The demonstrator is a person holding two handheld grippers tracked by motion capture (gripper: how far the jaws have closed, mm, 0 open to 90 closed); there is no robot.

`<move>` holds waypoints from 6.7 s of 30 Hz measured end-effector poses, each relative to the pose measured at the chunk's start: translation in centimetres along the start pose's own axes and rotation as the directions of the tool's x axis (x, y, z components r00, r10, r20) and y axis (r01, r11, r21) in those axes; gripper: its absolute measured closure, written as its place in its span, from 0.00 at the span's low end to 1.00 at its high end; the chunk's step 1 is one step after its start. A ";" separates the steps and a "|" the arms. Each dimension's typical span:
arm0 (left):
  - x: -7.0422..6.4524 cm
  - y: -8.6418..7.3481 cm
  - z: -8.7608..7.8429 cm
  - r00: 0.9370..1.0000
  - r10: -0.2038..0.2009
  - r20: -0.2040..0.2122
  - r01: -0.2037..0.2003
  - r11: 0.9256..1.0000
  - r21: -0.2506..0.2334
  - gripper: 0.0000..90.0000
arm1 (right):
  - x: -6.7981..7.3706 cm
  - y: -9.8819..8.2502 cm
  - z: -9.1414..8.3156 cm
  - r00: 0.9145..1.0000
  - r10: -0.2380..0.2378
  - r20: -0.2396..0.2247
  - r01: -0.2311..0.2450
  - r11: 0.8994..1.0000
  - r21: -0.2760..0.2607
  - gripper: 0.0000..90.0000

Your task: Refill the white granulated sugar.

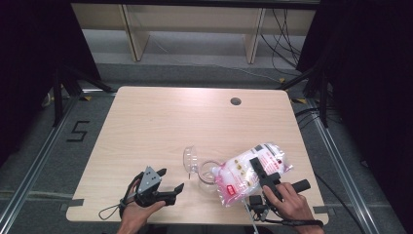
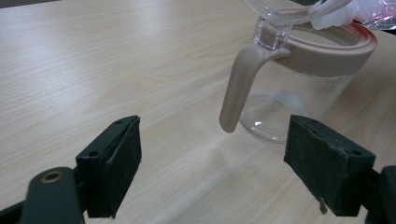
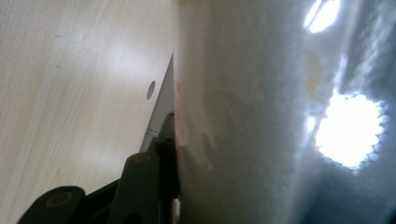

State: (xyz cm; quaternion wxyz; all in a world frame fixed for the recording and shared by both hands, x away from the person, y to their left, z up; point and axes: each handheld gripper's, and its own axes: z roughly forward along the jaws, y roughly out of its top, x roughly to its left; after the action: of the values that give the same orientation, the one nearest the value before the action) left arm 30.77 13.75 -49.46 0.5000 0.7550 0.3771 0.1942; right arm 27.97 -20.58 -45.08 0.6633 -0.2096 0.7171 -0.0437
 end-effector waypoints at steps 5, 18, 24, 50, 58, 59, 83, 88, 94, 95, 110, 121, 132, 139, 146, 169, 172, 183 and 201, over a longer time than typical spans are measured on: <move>0.0 0.0 0.0 1.000 -0.004 -0.001 0.004 1.000 0.000 0.20 | 0.2 0.1 0.2 0.999 0.030 0.016 -0.030 0.999 -0.027 0.66; 0.0 0.0 0.0 1.000 -0.002 -0.002 0.002 1.000 -0.002 0.20 | 0.0 0.0 0.3 0.999 0.043 0.026 -0.042 0.999 -0.024 0.67; 0.0 0.0 0.0 1.000 -0.007 0.000 0.007 1.000 -0.004 0.20 | 0.0 0.1 0.3 1.000 0.020 0.020 -0.020 0.999 -0.027 0.67; -0.1 0.0 0.0 1.000 -0.006 0.001 0.006 1.000 -0.005 0.20 | -0.5 0.1 0.1 1.000 -0.011 -0.021 0.011 1.000 -0.020 0.69; -0.1 0.0 0.0 1.000 -0.006 -0.001 0.006 1.000 -0.004 0.20 | -0.3 -0.1 0.2 1.000 0.015 0.014 -0.015 0.999 -0.029 0.70; -0.1 0.0 0.0 1.000 -0.009 -0.001 0.009 1.000 -0.005 0.20 | -0.3 -0.1 0.2 1.000 0.012 0.016 -0.011 0.999 -0.030 0.70; -0.1 0.0 0.0 1.000 -0.005 -0.005 0.005 1.000 0.001 0.20 | -1.2 0.1 0.1 0.999 -0.048 -0.001 0.048 0.998 -0.035 0.70; 0.0 0.0 0.0 1.000 -0.005 0.000 0.005 1.000 -0.004 0.20 | -1.0 0.0 0.0 1.000 -0.026 -0.012 0.026 0.999 -0.028 0.70; 0.0 0.1 0.0 1.000 -0.005 0.000 0.005 1.000 -0.004 0.20 | -1.0 0.1 0.1 0.999 -0.035 -0.006 0.035 0.999 -0.040 0.71; 0.0 0.1 0.0 1.000 -0.007 0.000 0.007 1.000 -0.005 0.20 | -1.0 0.1 0.1 1.000 -0.026 -0.008 0.026 0.999 -0.034 0.71; -0.1 0.0 0.0 1.000 -0.012 -0.001 0.012 1.000 -0.002 0.20 | -1.2 -0.1 0.2 0.998 -0.060 0.003 0.060 0.997 -0.056 0.71; -0.1 0.0 0.0 1.000 -0.014 -0.001 0.014 1.000 -0.002 0.20 | -0.9 -0.2 0.1 1.000 -0.031 0.002 0.031 0.999 -0.044 0.71; -0.1 0.0 0.0 1.000 -0.014 0.003 0.014 1.000 0.000 0.20 | -1.0 -0.2 0.1 1.000 -0.029 -0.006 0.029 0.998 -0.048 0.72; -0.1 0.0 0.0 1.000 -0.018 -0.001 0.017 1.000 -0.005 0.20 | -1.1 -0.4 0.1 0.998 -0.057 -0.005 0.057 0.997 -0.052 0.72; -0.1 0.0 0.0 1.000 -0.012 0.000 0.012 1.000 -0.002 0.20 | -1.0 -0.4 -0.1 1.000 -0.026 -0.003 0.025 0.999 -0.035 0.72; -0.1 0.0 0.0 1.000 -0.002 0.002 0.002 1.000 0.004 0.20 | -1.2 -0.7 -0.2 0.996 -0.025 0.081 0.030 0.998 -0.060 0.72; 0.0 0.0 0.0 1.000 -0.004 0.002 0.004 1.000 0.002 0.20 | -1.2 -0.7 -0.3 0.996 -0.027 0.082 0.031 0.998 -0.056 0.73; 0.1 0.0 0.0 1.000 0.000 -0.002 0.000 1.000 0.009 0.20 | -1.4 -0.8 -0.2 0.996 -0.064 0.062 0.068 0.995 -0.067 0.73; 0.1 0.0 0.0 1.000 -0.012 0.000 0.012 1.000 0.001 0.20 | -0.8 -1.0 -0.6 1.000 0.007 0.028 -0.007 1.000 -0.017 0.75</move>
State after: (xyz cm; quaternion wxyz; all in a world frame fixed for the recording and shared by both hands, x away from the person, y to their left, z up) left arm 30.79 13.85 -49.49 0.5007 0.7531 0.3817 0.1910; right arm 27.67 -21.34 -43.92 0.6715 -0.2134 0.7089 -0.0322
